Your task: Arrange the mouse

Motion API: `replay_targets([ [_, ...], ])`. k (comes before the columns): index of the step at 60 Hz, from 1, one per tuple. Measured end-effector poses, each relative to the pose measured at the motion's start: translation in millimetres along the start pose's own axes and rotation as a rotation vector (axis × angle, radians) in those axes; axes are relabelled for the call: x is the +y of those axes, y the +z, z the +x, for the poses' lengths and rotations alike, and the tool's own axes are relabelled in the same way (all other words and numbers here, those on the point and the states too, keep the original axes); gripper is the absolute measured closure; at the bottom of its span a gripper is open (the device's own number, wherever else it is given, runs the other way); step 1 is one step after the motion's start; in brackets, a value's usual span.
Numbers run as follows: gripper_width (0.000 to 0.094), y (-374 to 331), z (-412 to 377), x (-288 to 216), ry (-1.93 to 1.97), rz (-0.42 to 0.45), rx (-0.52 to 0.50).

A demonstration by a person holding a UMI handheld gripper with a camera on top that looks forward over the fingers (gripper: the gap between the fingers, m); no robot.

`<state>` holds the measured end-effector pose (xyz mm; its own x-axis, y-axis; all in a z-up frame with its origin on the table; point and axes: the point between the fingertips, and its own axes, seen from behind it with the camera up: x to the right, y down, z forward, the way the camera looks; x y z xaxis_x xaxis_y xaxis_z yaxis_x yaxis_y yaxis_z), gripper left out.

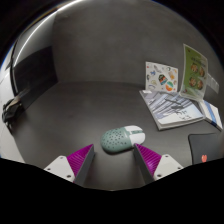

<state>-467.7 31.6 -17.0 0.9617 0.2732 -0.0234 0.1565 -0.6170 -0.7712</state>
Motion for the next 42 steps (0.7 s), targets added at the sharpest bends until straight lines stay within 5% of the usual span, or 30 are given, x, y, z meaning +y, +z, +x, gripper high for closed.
replay_targets([
  [19, 0.0106, 53, 4, -44, 0.119, 0.001, 0.179],
  [22, 0.0144, 56, 4, -48, 0.13, 0.009, 0.197],
  [26, 0.0395, 59, -2, -50, 0.119, 0.029, 0.185],
  [28, 0.0354, 59, -2, -50, 0.129, 0.041, 0.19],
  [29, 0.0434, 59, -2, -50, 0.129, 0.039, 0.192],
  [32, 0.0472, 59, -2, -49, 0.12, 0.03, 0.194],
  [33, 0.0411, 58, -2, -49, 0.125, 0.028, 0.194],
  [34, 0.0498, 58, -3, -50, 0.13, 0.025, 0.193],
  [42, 0.0521, 28, -27, -70, 0.031, 0.071, 0.144],
])
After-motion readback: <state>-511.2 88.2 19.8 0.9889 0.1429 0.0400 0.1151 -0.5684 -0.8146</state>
